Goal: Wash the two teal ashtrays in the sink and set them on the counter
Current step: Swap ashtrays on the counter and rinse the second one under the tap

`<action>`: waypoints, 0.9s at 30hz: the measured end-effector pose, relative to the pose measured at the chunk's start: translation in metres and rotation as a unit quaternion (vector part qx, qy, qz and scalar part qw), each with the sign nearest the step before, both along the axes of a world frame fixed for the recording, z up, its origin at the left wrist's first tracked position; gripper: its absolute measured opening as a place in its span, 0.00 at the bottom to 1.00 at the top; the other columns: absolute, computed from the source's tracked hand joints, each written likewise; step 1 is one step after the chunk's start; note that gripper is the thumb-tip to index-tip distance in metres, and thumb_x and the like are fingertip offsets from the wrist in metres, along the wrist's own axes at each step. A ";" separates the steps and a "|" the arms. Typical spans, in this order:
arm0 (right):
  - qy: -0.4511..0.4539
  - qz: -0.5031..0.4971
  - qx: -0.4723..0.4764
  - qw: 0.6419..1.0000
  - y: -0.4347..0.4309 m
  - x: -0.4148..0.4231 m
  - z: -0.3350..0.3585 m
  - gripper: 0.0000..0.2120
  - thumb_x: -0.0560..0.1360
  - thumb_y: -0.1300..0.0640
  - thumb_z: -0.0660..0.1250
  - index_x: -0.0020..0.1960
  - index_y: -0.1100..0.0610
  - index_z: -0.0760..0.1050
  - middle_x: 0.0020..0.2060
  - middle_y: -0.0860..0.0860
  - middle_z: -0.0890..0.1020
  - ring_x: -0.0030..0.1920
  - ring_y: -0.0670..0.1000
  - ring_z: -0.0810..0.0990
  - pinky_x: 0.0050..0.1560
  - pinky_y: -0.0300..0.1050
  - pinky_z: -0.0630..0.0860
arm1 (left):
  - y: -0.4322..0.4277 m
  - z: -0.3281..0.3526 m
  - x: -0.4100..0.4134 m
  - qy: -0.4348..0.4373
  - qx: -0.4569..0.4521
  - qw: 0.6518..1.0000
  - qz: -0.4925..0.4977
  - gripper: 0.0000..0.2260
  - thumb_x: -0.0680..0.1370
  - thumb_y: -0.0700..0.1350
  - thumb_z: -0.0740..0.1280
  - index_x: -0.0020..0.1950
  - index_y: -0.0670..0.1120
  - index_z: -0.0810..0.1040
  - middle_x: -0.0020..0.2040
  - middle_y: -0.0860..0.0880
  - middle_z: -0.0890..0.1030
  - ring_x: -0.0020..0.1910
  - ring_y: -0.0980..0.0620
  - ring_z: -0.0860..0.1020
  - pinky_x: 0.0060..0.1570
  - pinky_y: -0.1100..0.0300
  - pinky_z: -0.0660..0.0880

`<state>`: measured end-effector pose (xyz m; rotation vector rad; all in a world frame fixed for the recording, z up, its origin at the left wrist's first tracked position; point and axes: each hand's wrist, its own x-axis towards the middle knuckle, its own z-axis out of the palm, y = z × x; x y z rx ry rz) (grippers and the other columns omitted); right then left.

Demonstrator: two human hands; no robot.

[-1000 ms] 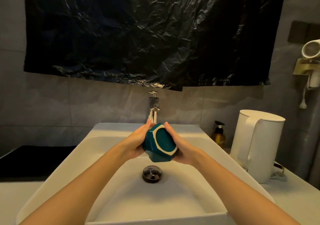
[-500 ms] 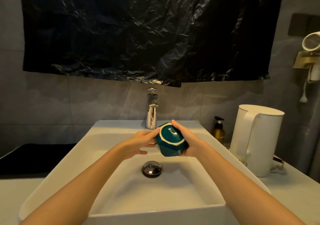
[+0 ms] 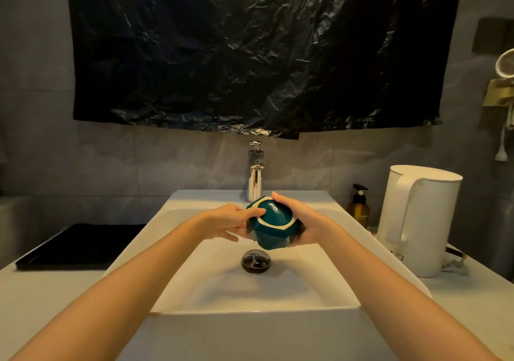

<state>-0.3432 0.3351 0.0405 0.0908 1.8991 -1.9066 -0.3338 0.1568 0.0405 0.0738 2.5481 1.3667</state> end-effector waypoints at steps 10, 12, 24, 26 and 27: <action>0.129 0.157 0.037 0.978 -0.030 0.032 0.043 0.26 0.71 0.39 0.68 0.62 0.56 0.75 0.55 0.55 0.82 0.57 0.55 0.80 0.53 0.47 0.79 | -0.046 0.032 0.057 0.128 0.016 0.991 0.032 0.15 0.74 0.50 0.70 0.58 0.46 0.76 0.51 0.48 0.82 0.50 0.51 0.81 0.50 0.59 0.79; 0.227 0.175 0.072 0.955 -0.040 0.044 0.053 0.23 0.73 0.41 0.67 0.60 0.56 0.75 0.55 0.56 0.82 0.56 0.56 0.80 0.57 0.49 0.79 | -0.059 0.038 0.074 0.190 -0.005 0.982 0.018 0.16 0.72 0.47 0.72 0.59 0.48 0.74 0.52 0.50 0.80 0.51 0.52 0.80 0.49 0.60 0.79; 0.600 0.194 0.245 0.736 -0.133 0.131 0.067 0.22 0.66 0.48 0.78 0.51 0.55 0.71 0.43 0.46 0.77 0.42 0.46 0.77 0.40 0.34 0.78 | -0.162 0.042 0.162 0.425 -0.200 0.883 -0.011 0.21 0.65 0.49 0.78 0.51 0.50 0.71 0.50 0.54 0.78 0.49 0.54 0.78 0.46 0.53 0.80; 0.647 0.194 0.250 0.694 -0.151 0.141 0.058 0.23 0.65 0.49 0.79 0.50 0.56 0.71 0.44 0.49 0.77 0.43 0.48 0.77 0.42 0.42 0.80 | -0.183 0.040 0.179 0.399 -0.198 0.895 -0.013 0.21 0.65 0.53 0.77 0.52 0.53 0.72 0.50 0.57 0.77 0.50 0.55 0.78 0.47 0.52 0.80; 0.668 0.195 0.249 0.674 -0.160 0.145 0.053 0.23 0.64 0.50 0.79 0.50 0.57 0.72 0.45 0.50 0.78 0.44 0.49 0.76 0.43 0.45 0.79 | -0.193 0.040 0.189 0.387 -0.205 0.899 -0.017 0.22 0.64 0.55 0.77 0.53 0.54 0.73 0.51 0.58 0.77 0.51 0.55 0.77 0.48 0.52 0.80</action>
